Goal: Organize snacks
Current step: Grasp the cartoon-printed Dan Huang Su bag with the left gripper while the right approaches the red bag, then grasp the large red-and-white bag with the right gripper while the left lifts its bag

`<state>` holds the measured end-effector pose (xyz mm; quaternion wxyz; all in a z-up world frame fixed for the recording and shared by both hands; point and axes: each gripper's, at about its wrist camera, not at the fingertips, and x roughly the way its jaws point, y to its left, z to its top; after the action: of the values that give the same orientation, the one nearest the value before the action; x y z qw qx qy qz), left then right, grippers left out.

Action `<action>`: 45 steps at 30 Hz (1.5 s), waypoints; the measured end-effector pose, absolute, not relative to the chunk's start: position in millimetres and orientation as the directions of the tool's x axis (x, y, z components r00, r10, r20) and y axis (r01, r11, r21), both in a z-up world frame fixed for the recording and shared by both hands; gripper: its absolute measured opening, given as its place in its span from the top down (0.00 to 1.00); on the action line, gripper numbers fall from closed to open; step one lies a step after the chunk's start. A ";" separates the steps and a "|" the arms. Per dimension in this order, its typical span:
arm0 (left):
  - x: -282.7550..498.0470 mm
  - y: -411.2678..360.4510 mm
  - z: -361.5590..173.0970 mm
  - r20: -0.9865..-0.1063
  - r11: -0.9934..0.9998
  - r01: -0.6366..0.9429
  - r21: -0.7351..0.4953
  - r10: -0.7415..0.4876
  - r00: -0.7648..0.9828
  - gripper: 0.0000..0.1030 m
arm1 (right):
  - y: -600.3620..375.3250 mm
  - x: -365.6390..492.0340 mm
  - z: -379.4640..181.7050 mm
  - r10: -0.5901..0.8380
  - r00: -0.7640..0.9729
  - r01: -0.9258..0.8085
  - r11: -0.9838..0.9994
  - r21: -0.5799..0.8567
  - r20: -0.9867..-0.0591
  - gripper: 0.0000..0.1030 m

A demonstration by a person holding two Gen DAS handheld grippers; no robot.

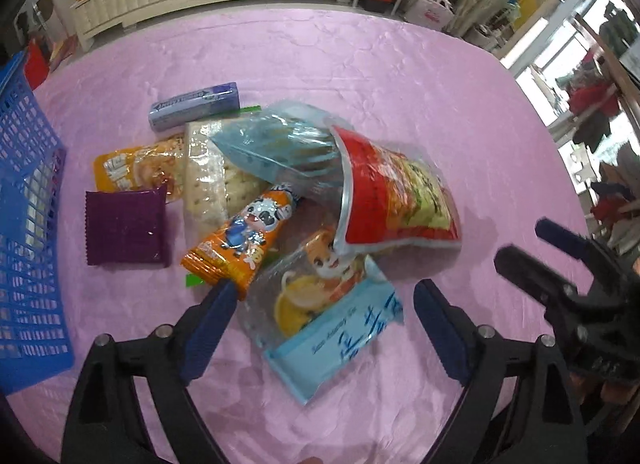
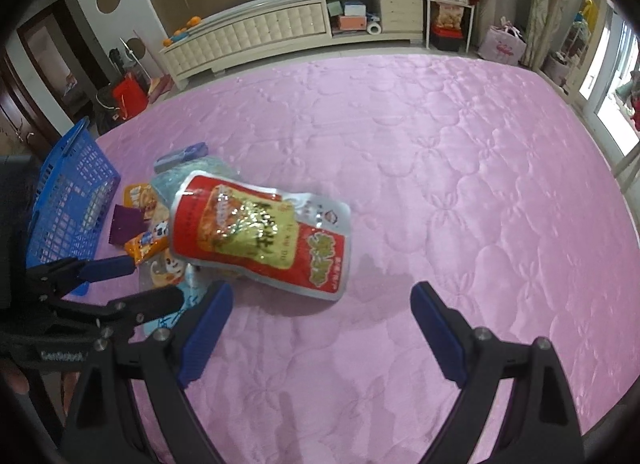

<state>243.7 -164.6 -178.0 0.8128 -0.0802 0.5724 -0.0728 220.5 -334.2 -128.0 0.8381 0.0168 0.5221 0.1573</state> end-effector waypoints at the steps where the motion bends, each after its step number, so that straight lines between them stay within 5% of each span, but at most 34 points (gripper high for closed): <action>1: 246.1 -165.3 -179.3 -0.922 0.978 0.009 -0.207 -0.198 0.333 0.14 | -333.9 221.7 -129.2 0.282 0.404 -0.246 0.950 0.193 -0.870 0.10; 6: 257.1 -170.8 -193.0 -0.945 0.985 -0.031 -0.169 -0.153 0.290 0.05 | -335.3 224.8 -136.5 0.291 0.396 -0.247 0.947 0.205 -0.871 0.10; 24: 276.9 -174.6 -221.5 -0.969 0.992 -0.051 -0.113 -0.099 0.226 0.01 | -340.6 219.3 -138.7 0.282 0.386 -0.244 0.949 0.198 -0.878 0.10; 31: 246.3 -172.0 -207.3 -0.947 0.984 0.034 -0.178 -0.180 0.267 0.24 | -328.9 221.3 -130.1 0.305 0.379 -0.341 0.924 0.175 -0.874 0.10; 45: 203.4 -150.4 -176.1 -0.895 0.984 0.122 -0.133 -0.172 0.412 0.26 | -265.9 250.2 -129.0 0.361 0.323 -0.688 0.724 0.045 -0.875 0.10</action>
<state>203.4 -150.4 -176.1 0.8399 -0.0233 0.5352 -0.0875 250.2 -265.9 -129.0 0.7951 -0.1708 0.4794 0.3299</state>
